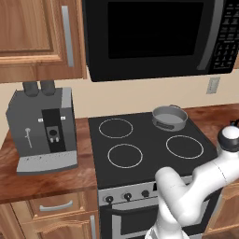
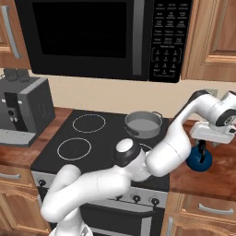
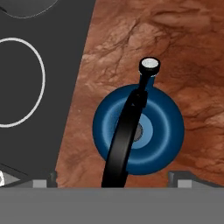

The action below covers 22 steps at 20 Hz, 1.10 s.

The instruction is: Pick the kettle from the counter and place it on a stove burner. Then turn the burner on.

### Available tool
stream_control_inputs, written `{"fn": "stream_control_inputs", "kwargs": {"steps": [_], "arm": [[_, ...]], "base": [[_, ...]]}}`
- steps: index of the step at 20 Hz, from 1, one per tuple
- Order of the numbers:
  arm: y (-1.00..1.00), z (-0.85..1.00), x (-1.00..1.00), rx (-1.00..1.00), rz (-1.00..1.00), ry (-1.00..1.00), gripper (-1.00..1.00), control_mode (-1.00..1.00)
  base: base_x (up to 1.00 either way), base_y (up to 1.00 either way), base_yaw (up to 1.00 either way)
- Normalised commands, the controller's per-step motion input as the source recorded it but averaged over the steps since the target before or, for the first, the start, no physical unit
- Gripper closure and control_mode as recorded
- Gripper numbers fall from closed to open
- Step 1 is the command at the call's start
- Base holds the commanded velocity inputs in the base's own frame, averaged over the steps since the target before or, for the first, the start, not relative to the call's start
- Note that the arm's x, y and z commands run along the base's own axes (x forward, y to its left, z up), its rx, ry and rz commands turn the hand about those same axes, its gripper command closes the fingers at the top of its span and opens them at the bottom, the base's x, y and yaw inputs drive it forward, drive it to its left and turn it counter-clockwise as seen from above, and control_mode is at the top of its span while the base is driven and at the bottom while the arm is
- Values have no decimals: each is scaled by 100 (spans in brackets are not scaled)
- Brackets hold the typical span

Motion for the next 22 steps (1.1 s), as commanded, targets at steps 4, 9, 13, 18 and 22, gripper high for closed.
{"fn": "stream_control_inputs", "kwargs": {"steps": [4, 9, 13, 18, 22], "arm": [[12, -41, 0, 0, 0, 0, -100, -100], [0, -35, 0, 0, 0, 0, -100, -100], [0, -4, 0, 0, 0, 0, 100, -100], [0, 0, -7, 0, 0, -8, 100, -100], [0, 10, -26, 0, 0, -34, 100, -100]], "base": [[0, 0, 0], [0, 0, 0], [0, 0, 0], [0, 0, 0], [0, 0, 0]]}}
